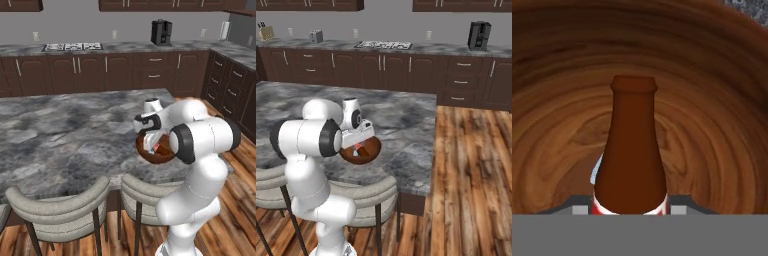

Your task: Open the fridge, grab two sodas, and place both sodas inside the bowl with ice on the dining counter.

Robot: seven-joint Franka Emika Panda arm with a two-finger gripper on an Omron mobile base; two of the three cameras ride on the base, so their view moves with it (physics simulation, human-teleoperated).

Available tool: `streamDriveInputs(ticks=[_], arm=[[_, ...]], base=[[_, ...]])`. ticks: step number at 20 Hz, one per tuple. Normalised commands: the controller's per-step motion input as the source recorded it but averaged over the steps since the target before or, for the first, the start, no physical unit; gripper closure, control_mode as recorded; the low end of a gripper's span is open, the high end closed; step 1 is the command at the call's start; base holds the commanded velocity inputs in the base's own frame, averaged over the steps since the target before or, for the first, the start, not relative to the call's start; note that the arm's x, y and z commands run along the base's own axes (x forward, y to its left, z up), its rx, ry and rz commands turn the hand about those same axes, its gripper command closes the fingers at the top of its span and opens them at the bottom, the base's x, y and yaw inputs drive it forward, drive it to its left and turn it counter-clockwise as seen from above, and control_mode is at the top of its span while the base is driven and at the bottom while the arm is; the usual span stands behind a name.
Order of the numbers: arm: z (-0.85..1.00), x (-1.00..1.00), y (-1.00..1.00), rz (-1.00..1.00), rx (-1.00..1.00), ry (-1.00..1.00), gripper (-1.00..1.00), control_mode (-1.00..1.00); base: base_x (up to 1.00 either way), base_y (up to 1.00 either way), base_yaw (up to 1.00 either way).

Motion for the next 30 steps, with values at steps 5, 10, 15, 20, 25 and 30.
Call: streamDriveInputs(ticks=[5, 10, 15, 20, 25, 30], arm=[[-0.18, 0.12, 0.00, 0.02, 0.00, 0.01, 1.00, -1.00], [-0.04, -0.59, 0.00, 0.00, 0.00, -0.08, 1.00, -1.00], [-0.03, -0.34, 0.03, 0.00, -0.01, -0.05, -1.00, -1.00], [0.01, 0.00, 0.00, 0.00, 0.00, -0.06, 1.00, -1.00], [0.25, 0.01, 0.00, 0.00, -0.02, -0.09, 1.00, -1.00], [0.35, 0.02, 0.00, 0.01, -0.06, -0.09, 1.00, -1.00]], base=[[0.00, 0.00, 0.00], [0.00, 0.00, 0.00], [0.00, 0.00, 0.00], [0.00, 0.00, 0.00], [0.00, 0.00, 0.00], [0.00, 0.00, 0.00]])
